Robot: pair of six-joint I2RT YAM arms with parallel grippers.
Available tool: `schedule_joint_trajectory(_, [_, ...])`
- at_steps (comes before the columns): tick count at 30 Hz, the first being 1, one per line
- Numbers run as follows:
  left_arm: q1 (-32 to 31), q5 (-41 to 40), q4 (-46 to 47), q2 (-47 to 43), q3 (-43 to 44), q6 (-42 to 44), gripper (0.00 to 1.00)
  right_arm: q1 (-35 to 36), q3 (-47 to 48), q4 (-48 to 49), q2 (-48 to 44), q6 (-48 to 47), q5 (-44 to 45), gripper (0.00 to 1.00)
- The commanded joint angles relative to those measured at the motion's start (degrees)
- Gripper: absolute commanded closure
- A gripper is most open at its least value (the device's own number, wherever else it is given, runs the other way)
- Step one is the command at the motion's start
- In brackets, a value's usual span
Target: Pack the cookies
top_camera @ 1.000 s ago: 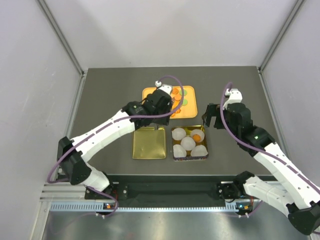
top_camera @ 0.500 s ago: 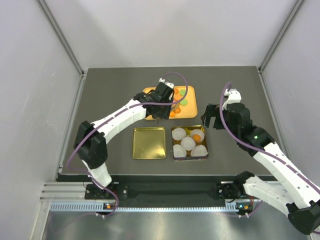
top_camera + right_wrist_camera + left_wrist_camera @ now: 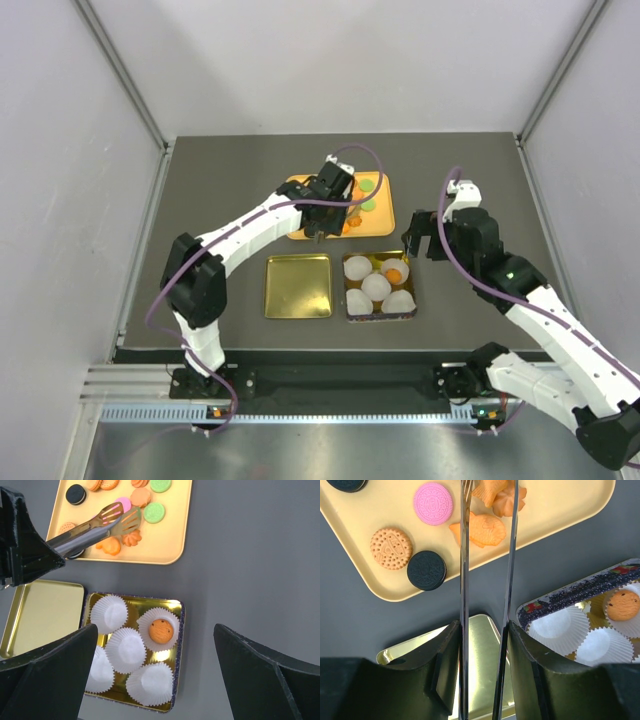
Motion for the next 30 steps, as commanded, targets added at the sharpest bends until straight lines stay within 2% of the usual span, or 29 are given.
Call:
schedule_joint_trajectory(1, [0.32, -0.40, 1.36, 0.34, 2.53, 1.30, 0.55, -0.46, 0.45, 2.85, -0.26, -0.61, -0.16, 0.00])
schedule_joint_trajectory(8, [0.32, -0.40, 1.36, 0.35, 2.36, 1.30, 0.56, -0.46, 0.36, 3.29, 0.19, -0.52, -0.17, 0.00])
schedule_joint_trajectory(15, [0.32, -1.63, 1.27, -0.27, 2.88, 1.74, 0.69, -0.46, 0.01, 3.64, 0.36, -0.43, -0.25, 0.00])
schedule_joint_trajectory(23, [0.23, -3.47, -0.13, -1.32, 6.12, 2.88, 0.70, -0.46, 0.01, 3.55, 0.45, -0.52, -0.08, 0.00])
schedule_joint_trajectory(30, [0.23, -1.81, -1.98, -3.69, 7.19, 3.24, 0.70, -0.46, 0.01, 3.82, 0.80, -0.52, -0.08, 0.00])
